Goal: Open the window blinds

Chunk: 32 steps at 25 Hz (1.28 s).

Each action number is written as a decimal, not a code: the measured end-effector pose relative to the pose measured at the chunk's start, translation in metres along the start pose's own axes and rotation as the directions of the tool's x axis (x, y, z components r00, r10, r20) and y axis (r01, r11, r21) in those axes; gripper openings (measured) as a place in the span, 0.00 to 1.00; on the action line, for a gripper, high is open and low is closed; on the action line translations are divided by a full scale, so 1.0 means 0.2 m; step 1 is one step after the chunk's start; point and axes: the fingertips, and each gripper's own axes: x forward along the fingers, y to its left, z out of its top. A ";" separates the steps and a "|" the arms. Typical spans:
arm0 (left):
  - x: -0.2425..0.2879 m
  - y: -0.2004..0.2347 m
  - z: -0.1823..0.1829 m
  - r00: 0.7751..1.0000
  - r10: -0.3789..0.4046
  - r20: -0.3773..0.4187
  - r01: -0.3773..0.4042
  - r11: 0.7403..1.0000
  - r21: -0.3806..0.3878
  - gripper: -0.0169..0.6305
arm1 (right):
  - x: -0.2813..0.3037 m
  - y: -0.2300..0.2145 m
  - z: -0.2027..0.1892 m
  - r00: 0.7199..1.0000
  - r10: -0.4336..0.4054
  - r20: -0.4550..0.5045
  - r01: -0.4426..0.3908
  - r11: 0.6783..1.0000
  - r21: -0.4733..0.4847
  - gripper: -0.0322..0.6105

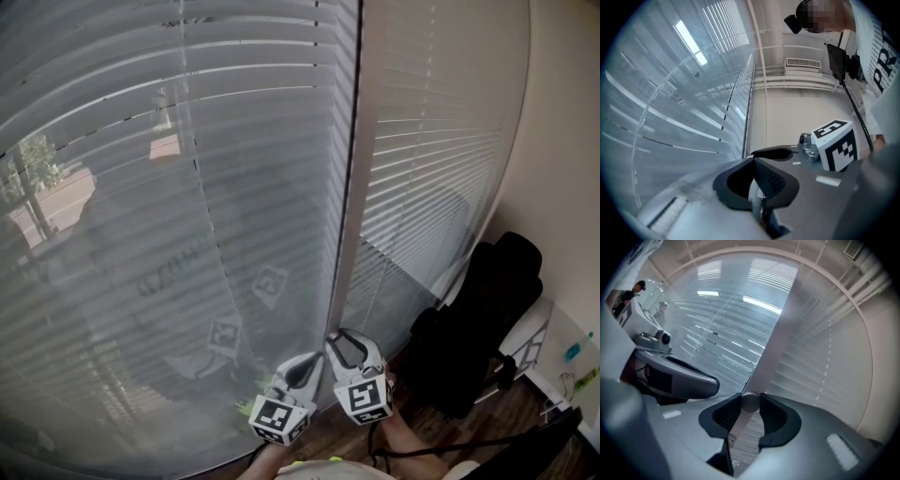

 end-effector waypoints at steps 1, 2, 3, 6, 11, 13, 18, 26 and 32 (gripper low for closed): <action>0.00 0.00 0.00 1.000 0.000 0.001 0.000 1.000 -0.001 0.02 | 0.00 0.00 0.00 1.000 -0.001 0.006 0.001 1.000 0.025 0.26; 0.00 0.00 0.00 1.000 0.001 0.001 -0.001 1.000 -0.002 0.02 | 0.00 0.00 0.00 1.000 -0.002 0.010 0.002 0.999 0.046 0.26; 0.00 0.00 0.00 1.000 0.001 0.002 -0.001 1.000 -0.003 0.02 | 0.00 -0.01 0.00 1.000 -0.002 0.013 0.001 0.998 0.065 0.26; 0.00 0.00 0.00 1.000 0.004 0.003 -0.004 1.000 -0.005 0.02 | 0.00 -0.01 0.00 1.000 0.003 0.020 -0.005 0.993 0.121 0.26; 0.00 0.00 0.00 1.000 0.010 0.004 -0.010 1.000 -0.004 0.02 | 0.00 -0.01 -0.01 1.000 -0.005 0.024 0.000 0.980 0.201 0.26; 0.00 0.00 0.01 1.000 0.016 0.006 -0.016 1.000 0.000 0.02 | 0.00 -0.02 -0.01 1.000 -0.008 0.024 0.002 0.973 0.231 0.26; 0.00 0.00 0.01 1.000 0.015 0.011 -0.015 1.000 0.007 0.02 | 0.00 -0.03 -0.02 1.000 -0.014 0.020 0.008 0.956 0.295 0.26; 0.00 0.01 0.04 1.000 0.027 0.010 -0.027 1.000 0.010 0.02 | 0.00 -0.02 0.00 1.000 -0.021 0.013 0.018 0.982 0.186 0.26; 0.00 0.01 0.03 1.000 0.022 0.010 -0.022 1.000 0.011 0.02 | -0.03 0.01 0.04 1.000 -0.022 -0.008 0.020 0.983 -0.181 0.29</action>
